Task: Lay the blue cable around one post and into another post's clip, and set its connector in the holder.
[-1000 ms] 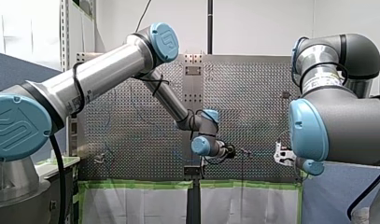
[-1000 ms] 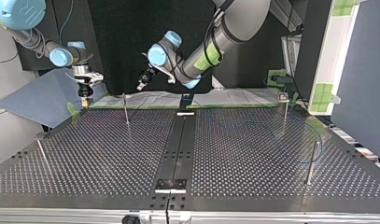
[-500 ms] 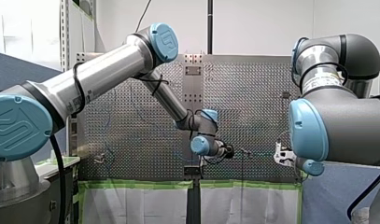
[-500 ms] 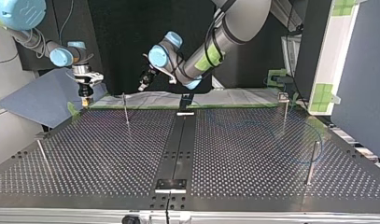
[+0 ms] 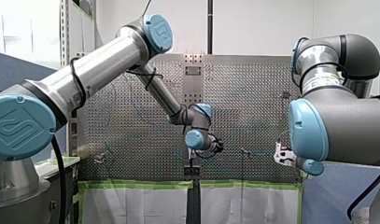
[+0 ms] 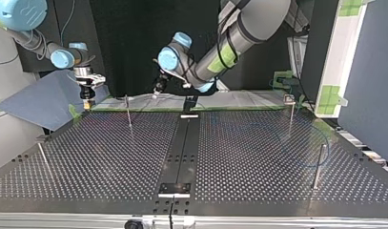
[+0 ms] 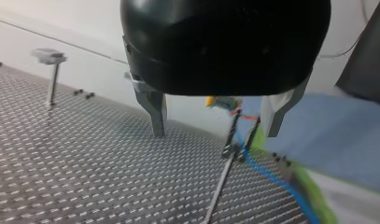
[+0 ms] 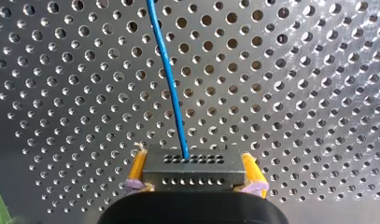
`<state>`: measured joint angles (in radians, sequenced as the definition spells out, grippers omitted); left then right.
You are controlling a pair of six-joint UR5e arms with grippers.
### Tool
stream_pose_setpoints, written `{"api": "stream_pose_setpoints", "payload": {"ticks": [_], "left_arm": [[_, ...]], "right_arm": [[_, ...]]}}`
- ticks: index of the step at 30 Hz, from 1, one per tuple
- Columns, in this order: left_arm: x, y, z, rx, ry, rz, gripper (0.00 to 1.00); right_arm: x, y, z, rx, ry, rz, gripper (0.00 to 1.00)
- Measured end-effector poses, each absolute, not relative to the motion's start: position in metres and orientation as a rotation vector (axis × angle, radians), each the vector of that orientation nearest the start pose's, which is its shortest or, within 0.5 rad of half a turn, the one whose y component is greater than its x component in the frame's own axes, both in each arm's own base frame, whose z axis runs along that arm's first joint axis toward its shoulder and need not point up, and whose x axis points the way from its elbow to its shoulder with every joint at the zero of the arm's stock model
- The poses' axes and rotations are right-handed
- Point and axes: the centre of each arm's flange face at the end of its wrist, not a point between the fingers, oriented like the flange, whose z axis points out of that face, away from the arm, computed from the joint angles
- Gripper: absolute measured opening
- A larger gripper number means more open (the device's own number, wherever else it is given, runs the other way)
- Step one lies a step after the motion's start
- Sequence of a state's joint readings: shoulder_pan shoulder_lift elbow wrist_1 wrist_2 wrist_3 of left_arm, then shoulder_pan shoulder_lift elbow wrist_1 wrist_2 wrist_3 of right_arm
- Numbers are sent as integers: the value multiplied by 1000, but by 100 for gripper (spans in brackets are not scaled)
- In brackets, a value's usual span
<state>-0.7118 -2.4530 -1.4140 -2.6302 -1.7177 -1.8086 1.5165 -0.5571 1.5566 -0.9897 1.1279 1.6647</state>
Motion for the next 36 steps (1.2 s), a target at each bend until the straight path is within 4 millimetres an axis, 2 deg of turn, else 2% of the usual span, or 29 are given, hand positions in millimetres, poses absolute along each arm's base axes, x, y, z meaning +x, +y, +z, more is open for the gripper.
{"api": "stream_pose_setpoints", "payload": {"ticks": [10, 19, 30, 36], "left_arm": [[450, -525, 85, 198, 1722, -533, 100], [441, -504, 120, 98, 1635, -498, 100], [415, -483, 148, 62, 1611, -479, 100], [404, -463, 163, 27, 1604, -449, 100]], "right_arm": [[140, -670, -44, 1467, -1108, 1555, 19], [140, -669, -45, 1466, -1112, 1558, 19], [141, -669, -48, 1471, -1115, 1578, 19], [142, -668, -49, 1474, -1118, 1578, 19]]}}
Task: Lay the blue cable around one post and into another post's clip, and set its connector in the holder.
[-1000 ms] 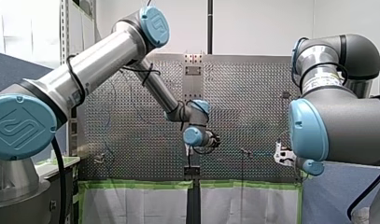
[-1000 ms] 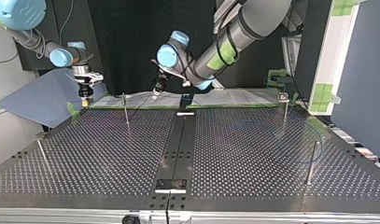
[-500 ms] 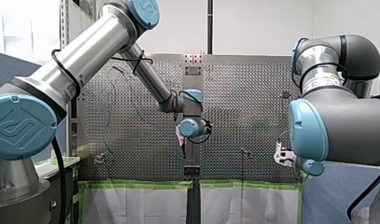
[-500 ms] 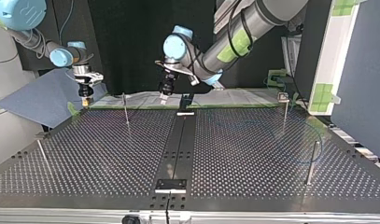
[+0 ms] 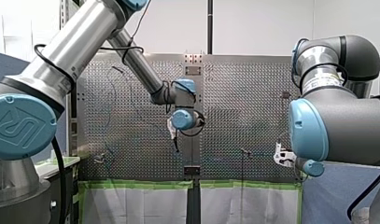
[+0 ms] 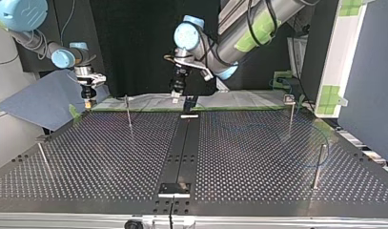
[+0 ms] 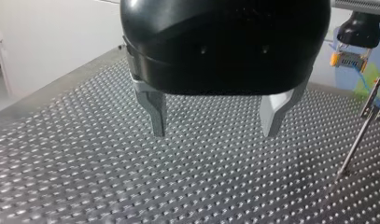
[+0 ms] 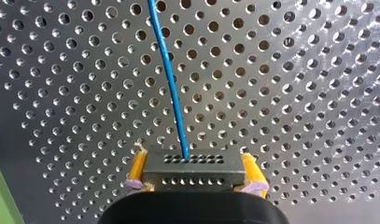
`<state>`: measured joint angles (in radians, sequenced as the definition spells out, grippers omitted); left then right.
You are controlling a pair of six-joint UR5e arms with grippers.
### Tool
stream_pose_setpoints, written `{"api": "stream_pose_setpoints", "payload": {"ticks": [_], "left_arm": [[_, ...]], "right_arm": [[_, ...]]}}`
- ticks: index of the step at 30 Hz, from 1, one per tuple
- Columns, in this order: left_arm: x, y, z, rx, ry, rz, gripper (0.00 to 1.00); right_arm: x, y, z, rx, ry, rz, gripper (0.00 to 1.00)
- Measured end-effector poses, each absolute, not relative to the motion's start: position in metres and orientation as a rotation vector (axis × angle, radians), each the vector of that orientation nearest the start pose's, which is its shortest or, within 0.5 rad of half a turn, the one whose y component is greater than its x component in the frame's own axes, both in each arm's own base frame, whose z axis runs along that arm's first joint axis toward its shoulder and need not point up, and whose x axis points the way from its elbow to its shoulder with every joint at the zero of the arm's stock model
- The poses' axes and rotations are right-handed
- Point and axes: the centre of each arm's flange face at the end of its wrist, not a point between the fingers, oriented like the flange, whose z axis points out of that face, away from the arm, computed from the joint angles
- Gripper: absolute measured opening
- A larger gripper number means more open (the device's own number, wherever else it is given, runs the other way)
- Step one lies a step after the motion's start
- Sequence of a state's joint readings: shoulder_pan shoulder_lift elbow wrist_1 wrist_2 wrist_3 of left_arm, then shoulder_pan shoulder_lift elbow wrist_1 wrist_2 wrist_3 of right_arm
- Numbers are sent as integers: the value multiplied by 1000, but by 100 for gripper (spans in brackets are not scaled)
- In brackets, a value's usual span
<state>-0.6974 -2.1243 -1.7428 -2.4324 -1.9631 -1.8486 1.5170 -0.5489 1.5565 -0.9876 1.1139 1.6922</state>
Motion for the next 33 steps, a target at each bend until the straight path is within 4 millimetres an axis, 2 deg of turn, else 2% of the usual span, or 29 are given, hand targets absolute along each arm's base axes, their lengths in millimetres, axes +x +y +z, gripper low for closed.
{"api": "stream_pose_setpoints", "payload": {"ticks": [13, 22, 28, 33], "left_arm": [[378, -428, 189, -6, 1579, -432, 100], [369, -394, 205, -37, 1548, -397, 100], [370, -375, 182, -37, 1566, -358, 100], [362, -366, 149, -26, 1604, -335, 100]], "right_arm": [[145, -667, -50, 1479, -1117, 1581, 19], [149, -666, -50, 1488, -1109, 1592, 19], [150, -665, -50, 1497, -1105, 1597, 19], [152, -665, -50, 1500, -1103, 1599, 19]]}}
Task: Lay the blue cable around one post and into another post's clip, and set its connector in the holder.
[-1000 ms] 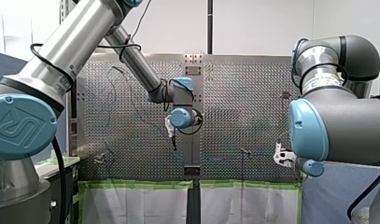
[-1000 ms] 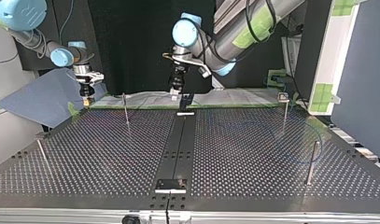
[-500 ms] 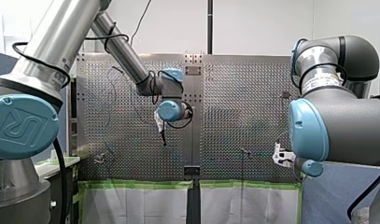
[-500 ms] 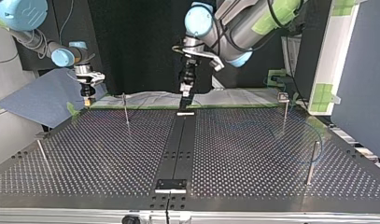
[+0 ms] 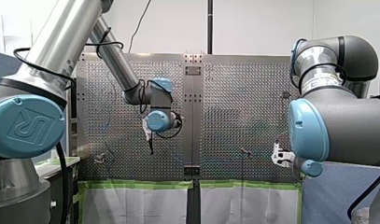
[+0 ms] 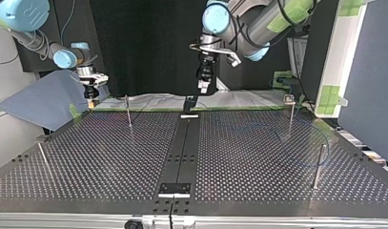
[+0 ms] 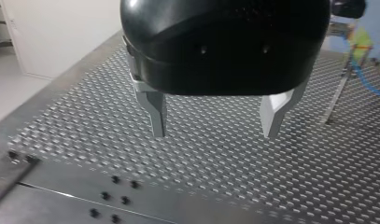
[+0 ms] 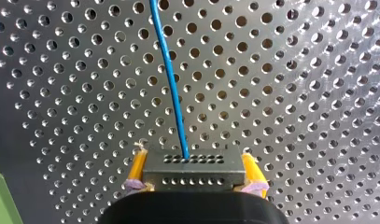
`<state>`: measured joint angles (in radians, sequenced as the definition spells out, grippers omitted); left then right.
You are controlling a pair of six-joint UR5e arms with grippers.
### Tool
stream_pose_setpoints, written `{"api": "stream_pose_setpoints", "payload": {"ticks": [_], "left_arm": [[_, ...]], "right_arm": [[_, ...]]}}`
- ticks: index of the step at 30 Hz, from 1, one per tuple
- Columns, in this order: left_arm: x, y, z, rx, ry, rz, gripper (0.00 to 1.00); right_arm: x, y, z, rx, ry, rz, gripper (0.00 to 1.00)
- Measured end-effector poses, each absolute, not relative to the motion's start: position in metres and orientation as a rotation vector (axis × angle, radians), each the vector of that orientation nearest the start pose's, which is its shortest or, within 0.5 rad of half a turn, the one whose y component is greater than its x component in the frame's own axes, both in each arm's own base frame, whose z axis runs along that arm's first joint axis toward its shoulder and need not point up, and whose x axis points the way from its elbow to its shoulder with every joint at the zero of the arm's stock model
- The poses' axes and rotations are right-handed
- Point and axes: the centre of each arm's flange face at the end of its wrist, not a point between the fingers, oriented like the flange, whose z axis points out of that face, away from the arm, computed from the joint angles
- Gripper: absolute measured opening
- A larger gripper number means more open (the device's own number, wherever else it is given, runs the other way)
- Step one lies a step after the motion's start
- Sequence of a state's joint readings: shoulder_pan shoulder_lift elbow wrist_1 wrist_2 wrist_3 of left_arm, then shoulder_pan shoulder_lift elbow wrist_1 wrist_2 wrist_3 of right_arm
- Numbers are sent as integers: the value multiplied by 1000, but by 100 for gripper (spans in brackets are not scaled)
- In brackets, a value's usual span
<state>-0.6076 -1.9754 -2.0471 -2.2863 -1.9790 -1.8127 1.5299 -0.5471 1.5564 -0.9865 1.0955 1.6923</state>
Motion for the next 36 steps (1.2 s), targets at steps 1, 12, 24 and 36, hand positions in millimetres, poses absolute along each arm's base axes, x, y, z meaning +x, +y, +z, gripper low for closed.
{"api": "stream_pose_setpoints", "payload": {"ticks": [1, 12, 24, 36], "left_arm": [[360, -365, 145, -24, 1608, -333, 100], [331, -342, 79, -1, 1690, -285, 100], [297, -312, 55, -35, 1730, -268, 100], [268, -285, 42, -34, 1765, -227, 100]], "right_arm": [[152, -665, -50, 1501, -1102, 1600, 19], [157, -663, -51, 1506, -1099, 1604, 19], [158, -664, -50, 1504, -1094, 1608, 19], [151, -673, -45, 1484, -1082, 1573, 19]]}}
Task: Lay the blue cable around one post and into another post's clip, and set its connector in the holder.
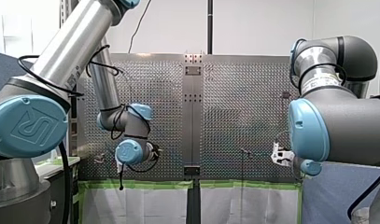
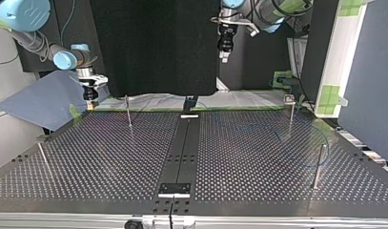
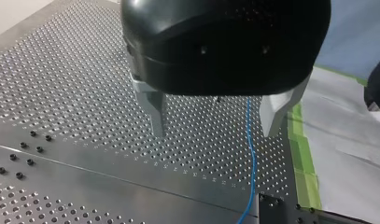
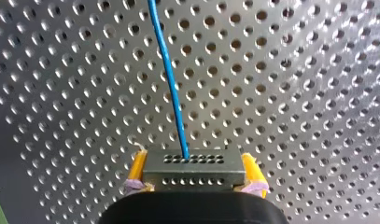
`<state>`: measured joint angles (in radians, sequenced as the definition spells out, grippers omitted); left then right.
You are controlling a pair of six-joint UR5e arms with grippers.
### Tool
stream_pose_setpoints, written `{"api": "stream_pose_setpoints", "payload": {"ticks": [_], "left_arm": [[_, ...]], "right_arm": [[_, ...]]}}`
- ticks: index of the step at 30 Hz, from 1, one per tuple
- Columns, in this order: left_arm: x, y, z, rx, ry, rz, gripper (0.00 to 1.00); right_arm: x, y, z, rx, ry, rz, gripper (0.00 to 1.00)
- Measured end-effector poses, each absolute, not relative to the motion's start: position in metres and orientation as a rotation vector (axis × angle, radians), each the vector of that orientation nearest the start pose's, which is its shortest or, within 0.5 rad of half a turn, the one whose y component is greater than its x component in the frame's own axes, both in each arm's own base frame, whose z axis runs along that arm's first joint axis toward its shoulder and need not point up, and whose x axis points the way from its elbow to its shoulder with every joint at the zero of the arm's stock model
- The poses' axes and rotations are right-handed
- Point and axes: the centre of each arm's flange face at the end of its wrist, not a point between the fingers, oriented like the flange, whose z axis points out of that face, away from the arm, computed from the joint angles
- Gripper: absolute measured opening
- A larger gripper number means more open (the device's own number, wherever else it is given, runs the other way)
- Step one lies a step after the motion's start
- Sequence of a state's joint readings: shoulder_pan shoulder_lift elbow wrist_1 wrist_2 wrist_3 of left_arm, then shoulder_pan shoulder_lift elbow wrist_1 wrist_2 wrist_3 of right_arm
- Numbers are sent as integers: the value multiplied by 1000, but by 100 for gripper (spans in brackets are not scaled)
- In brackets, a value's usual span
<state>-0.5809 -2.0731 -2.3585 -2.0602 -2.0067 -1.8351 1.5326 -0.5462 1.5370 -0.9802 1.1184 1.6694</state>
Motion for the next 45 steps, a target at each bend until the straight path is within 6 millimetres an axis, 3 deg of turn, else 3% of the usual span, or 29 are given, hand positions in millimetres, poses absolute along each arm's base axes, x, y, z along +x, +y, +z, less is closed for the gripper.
{"api": "stream_pose_setpoints", "payload": {"ticks": [7, 18, 25, 45], "left_arm": [[268, -282, 42, -33, 1758, -215, 100], [273, -281, 44, -58, 1727, -212, 100], [274, -281, 45, -67, 1722, -217, 100], [273, -281, 44, -72, 1725, -228, 100]], "right_arm": [[148, -677, -35, 1504, -1069, 1521, 19], [160, -684, 18, 1500, -1025, 1535, 19], [178, -682, 58, 1509, -987, 1549, 19], [232, -652, 156, 1510, -925, 1616, 19]]}}
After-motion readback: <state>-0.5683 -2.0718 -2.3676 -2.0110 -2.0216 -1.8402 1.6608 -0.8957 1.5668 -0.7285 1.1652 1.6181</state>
